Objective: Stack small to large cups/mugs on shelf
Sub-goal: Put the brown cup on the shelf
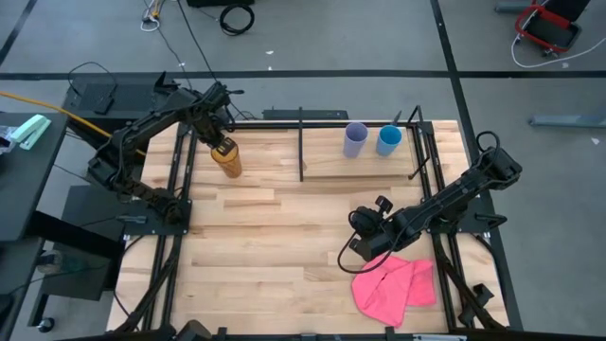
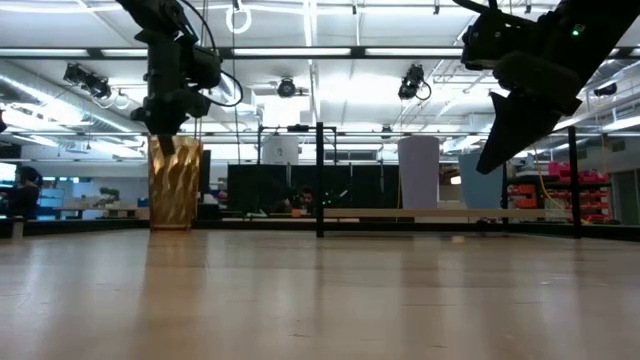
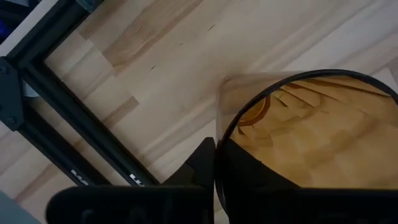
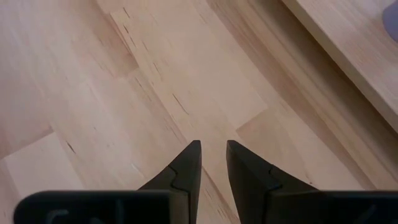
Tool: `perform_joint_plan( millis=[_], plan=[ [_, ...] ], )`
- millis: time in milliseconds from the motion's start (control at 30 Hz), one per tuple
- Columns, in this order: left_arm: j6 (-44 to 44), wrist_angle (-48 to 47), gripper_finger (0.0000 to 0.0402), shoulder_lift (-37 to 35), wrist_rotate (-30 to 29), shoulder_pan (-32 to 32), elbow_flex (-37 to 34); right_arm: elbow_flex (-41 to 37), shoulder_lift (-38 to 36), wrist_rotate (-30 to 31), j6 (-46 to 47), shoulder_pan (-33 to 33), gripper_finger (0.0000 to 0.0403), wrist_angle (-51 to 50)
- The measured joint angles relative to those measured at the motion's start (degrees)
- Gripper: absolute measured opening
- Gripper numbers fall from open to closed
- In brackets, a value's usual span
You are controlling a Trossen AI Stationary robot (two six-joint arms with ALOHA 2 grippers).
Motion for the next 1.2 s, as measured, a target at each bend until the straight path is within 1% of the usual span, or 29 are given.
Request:
perform_joint_plan(
  millis=[67, 167, 267, 533, 633, 800, 1000, 1200],
  plan=[
    [0.0, -0.1, 0.0023, 0.0, 0.3, -0.3, 0.0, 0.0, 0.0, 0.0, 0.0, 0.0, 0.0084, 0.0],
    [0.0, -1.2, 0.0012, 0.0, 3.1, -0.9, 0.6, 0.0, 0.0, 0.0, 0.0, 0.0, 0.0084, 0.0],
    [-0.7, -1.9, 0.0012, 0.1, 5.8, -2.3, 2.3, 0.0, 0.0, 0.0, 0.0, 0.0, 0.0084, 0.0],
    [-1.5, -7.7, 0.0012, 0.1, 6.4, -8.2, 7.6, 0.0, 0.0, 0.0, -0.4, 0.0, 0.0084, -0.1],
    [-3.0, -9.4, 0.0012, 0.1, 6.5, -10.7, 9.8, 0.0, 0.0, 0.0, -1.1, 0.0, 0.0084, -0.1],
    [-5.5, -9.8, 0.0012, 0.0, 6.5, -16.6, 11.8, 0.0, 0.0, 0.0, -1.1, 0.0, 0.0084, -0.2],
    [-7.3, -9.6, 0.0011, 0.0, 6.6, -25.6, 13.8, 0.0, 0.0, 0.0, -1.3, 0.0, 0.0084, -0.2],
    [-10.5, -3.4, 0.0012, 0.0, 6.6, -34.4, 16.9, 0.0, 0.0, 0.0, -1.5, 0.0, 0.0084, -0.2]
  ],
)
